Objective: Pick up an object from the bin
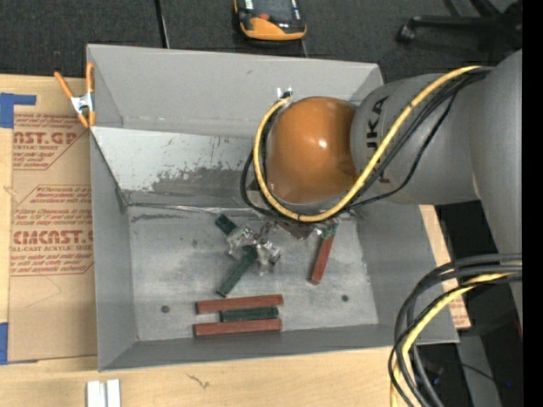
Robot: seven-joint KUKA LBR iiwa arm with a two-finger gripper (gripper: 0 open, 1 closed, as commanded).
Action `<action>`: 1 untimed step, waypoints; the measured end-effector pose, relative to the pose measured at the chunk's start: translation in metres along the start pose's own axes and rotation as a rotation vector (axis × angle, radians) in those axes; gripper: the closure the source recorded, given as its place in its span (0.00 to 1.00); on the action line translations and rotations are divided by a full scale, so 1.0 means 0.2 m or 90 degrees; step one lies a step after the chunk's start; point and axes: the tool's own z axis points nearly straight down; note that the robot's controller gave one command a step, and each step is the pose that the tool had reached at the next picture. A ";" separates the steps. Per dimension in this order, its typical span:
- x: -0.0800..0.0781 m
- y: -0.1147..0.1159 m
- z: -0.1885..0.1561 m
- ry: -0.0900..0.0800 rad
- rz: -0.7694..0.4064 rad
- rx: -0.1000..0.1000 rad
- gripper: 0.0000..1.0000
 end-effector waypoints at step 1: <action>0.00 0.00 -0.07 0.001 0.000 -0.001 1.00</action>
Offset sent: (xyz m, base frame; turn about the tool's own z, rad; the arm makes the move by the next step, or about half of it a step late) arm -0.0001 0.0000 0.0378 0.0000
